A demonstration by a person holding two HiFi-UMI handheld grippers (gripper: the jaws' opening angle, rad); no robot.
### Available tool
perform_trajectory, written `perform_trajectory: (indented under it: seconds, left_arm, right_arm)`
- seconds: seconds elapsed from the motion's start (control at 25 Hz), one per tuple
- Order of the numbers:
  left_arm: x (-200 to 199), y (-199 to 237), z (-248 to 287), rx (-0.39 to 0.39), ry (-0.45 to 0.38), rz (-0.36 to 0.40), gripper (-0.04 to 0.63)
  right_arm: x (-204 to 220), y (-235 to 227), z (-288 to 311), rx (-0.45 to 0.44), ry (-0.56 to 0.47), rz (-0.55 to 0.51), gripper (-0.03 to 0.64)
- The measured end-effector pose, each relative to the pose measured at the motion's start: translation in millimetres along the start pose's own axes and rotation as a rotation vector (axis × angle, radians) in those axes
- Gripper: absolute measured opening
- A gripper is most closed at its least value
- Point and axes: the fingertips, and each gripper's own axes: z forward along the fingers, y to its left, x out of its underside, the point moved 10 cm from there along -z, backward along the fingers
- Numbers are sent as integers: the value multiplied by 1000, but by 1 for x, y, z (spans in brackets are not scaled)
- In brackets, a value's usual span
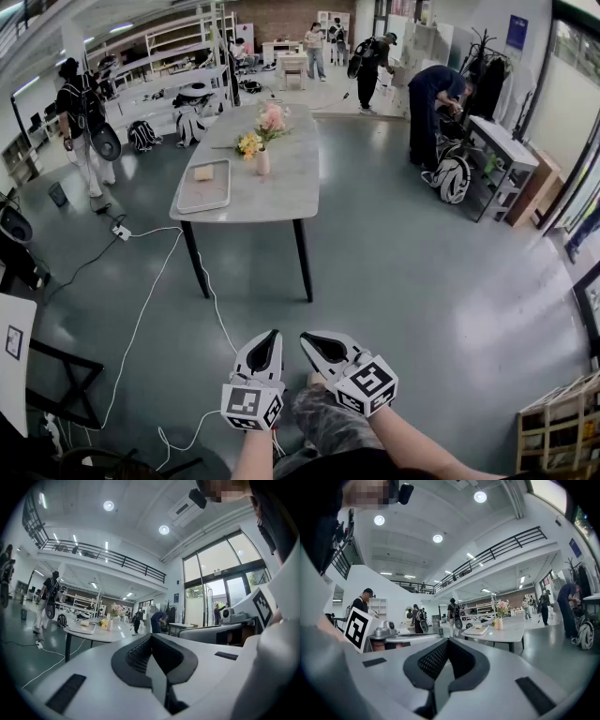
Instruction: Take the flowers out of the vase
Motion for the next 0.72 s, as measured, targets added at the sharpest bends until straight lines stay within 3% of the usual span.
perform_trajectory:
  seconds: [0.72]
  left_arm:
    - [-17,66,129,-15,53,-4,14]
  right_arm:
    - [-22,-115,98,-22,10,49,20]
